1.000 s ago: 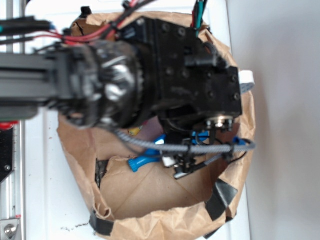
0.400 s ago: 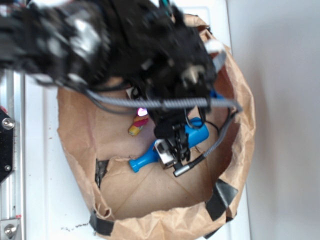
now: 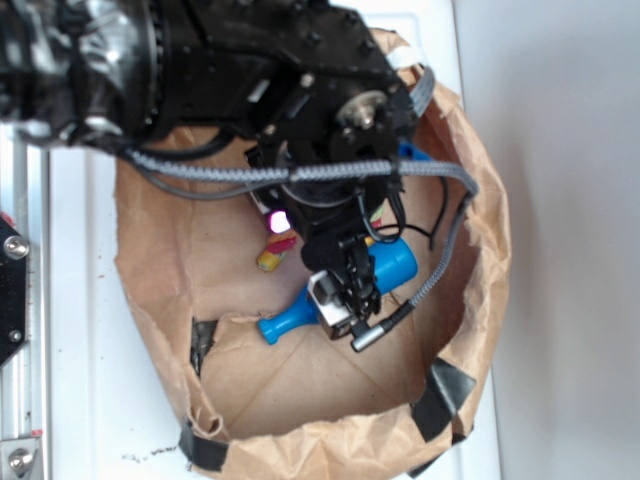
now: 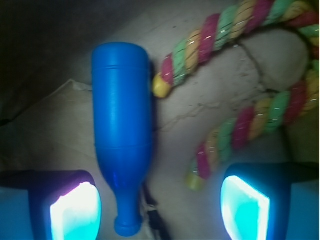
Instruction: Grab the blue bottle.
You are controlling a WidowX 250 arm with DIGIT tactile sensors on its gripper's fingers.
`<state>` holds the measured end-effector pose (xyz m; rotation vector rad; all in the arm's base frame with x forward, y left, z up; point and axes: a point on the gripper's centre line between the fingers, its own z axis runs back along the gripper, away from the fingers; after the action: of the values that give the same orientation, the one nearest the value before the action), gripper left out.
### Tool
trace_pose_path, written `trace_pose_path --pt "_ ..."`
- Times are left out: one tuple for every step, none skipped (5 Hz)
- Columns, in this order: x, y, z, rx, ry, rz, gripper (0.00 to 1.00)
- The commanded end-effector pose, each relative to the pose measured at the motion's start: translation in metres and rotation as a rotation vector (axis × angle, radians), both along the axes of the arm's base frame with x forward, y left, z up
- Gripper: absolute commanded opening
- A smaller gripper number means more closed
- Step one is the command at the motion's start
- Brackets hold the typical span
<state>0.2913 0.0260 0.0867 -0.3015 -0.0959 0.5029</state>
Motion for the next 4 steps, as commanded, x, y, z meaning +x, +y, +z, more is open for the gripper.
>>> trace_pose_path --pt "-0.005 -0.035 -0.005 0.126 -0.158 -0.033 1.0" --pt "-0.007 -0.043 -0.02 0.162 -0.139 -0.034 1.0" --pt "-0.002 -0.043 -0.027 0.184 -0.117 -0.036 1.0" --pt "-0.002 -0.04 -0.023 0.176 -0.115 -0.044 1.0"
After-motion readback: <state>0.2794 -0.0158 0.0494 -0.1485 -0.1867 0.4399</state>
